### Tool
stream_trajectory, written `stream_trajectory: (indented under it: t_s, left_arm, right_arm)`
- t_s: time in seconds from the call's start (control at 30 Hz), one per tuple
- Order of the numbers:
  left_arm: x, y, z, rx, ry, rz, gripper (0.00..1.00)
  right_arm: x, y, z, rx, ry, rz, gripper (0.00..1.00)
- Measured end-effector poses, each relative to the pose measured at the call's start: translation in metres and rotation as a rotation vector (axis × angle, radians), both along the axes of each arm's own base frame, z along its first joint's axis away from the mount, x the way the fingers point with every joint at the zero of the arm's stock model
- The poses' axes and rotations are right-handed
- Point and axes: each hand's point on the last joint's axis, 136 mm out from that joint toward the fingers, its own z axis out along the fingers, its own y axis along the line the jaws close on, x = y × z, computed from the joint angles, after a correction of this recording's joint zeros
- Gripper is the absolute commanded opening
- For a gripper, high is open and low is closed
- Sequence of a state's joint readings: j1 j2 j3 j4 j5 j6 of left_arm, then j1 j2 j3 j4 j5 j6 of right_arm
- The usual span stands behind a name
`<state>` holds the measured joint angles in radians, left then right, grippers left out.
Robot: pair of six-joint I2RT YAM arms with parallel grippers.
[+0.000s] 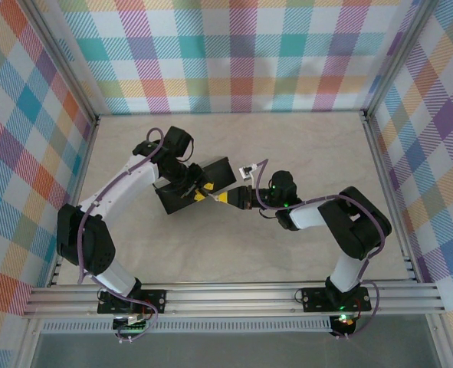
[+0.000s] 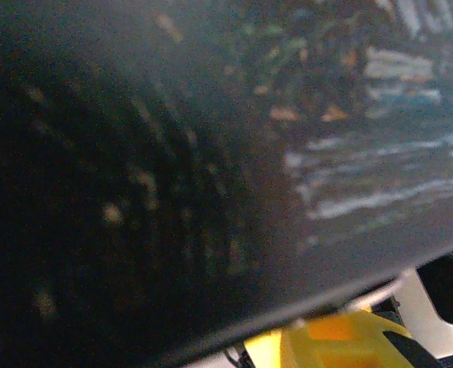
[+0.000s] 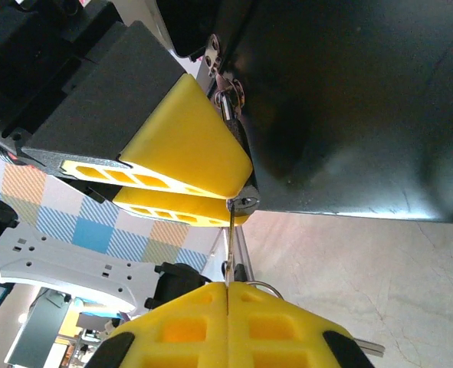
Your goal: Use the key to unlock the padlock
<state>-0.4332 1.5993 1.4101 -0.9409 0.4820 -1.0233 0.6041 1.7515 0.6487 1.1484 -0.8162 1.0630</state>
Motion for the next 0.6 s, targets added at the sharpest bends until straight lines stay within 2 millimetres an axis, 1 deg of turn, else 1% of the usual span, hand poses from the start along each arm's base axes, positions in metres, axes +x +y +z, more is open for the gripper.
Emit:
stream_trajectory:
  t_s: [0.6]
  left_arm:
    - [0.0007, 0.0012, 0.0025, -0.004, -0.003, 0.011, 0.0]
  right_arm:
    - [0.0067, -0.0003, 0.0013, 0.008, -0.007, -0.037, 0.0]
